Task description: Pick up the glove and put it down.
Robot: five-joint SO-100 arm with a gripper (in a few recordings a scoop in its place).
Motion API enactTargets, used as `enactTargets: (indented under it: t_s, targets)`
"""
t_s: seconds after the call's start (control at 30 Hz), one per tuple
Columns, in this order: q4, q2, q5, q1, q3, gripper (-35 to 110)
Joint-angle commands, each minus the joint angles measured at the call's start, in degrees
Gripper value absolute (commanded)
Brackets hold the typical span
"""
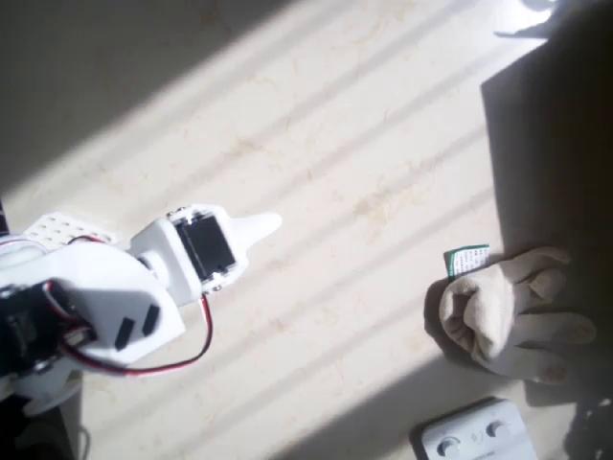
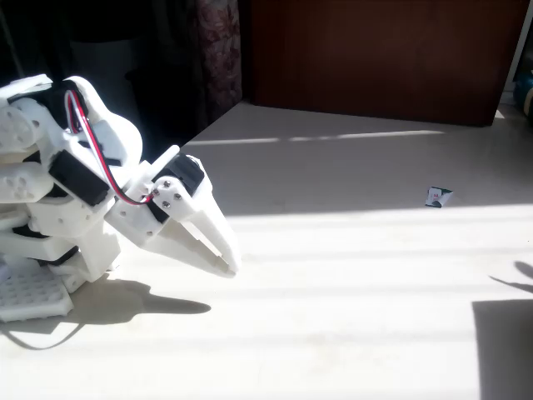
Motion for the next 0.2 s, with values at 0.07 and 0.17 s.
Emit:
enactTargets:
  t_s: [0.07,0.17]
  targets:
    - [-0.2,0.3,-0.3,-0.4,0.0,0]
    - [-0.2,0.3,-0.3,-0.4,0.0,0]
